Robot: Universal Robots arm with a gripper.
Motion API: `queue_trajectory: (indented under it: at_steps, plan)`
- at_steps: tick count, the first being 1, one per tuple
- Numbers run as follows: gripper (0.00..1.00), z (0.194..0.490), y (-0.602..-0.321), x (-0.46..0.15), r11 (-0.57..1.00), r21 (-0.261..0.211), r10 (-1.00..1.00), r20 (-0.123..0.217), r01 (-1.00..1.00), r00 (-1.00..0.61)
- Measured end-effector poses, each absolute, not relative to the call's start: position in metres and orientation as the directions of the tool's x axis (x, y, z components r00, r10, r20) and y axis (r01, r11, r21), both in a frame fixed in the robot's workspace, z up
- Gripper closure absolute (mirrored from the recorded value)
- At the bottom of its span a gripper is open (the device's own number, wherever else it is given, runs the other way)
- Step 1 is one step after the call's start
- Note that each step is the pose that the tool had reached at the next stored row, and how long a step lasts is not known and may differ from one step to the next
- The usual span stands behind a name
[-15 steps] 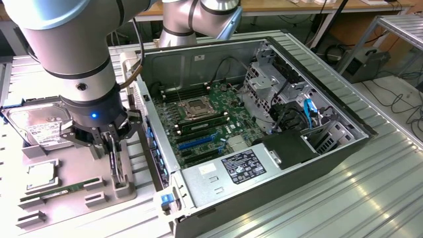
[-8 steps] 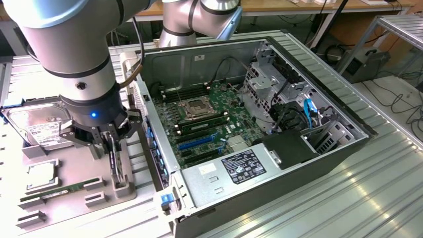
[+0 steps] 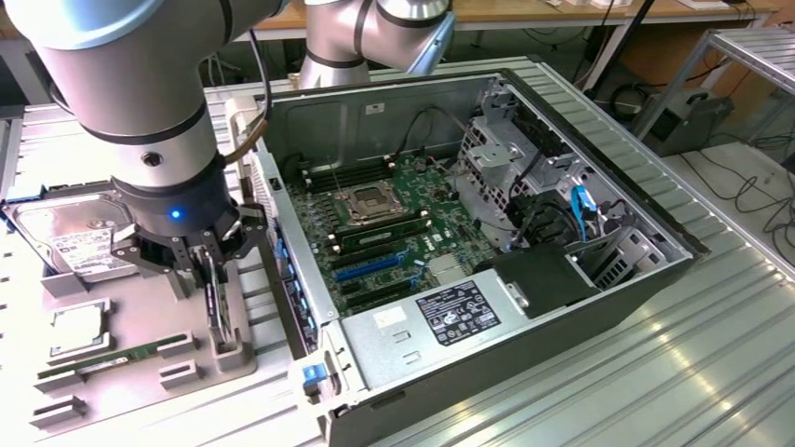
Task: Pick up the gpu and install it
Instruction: 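Pick up the gpu and move the gpu toward the slot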
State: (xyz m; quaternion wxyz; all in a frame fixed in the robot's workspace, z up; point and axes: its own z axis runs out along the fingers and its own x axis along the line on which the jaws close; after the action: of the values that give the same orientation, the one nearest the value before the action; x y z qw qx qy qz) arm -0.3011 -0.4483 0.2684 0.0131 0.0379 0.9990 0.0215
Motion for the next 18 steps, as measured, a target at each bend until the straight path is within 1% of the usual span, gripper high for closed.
queue_trajectory:
  at_steps: [18]
  plan:
    - [0.74,0.2728,-0.4483,-0.3011,0.996,0.044,0.076,-0.025,0.075,-0.997]
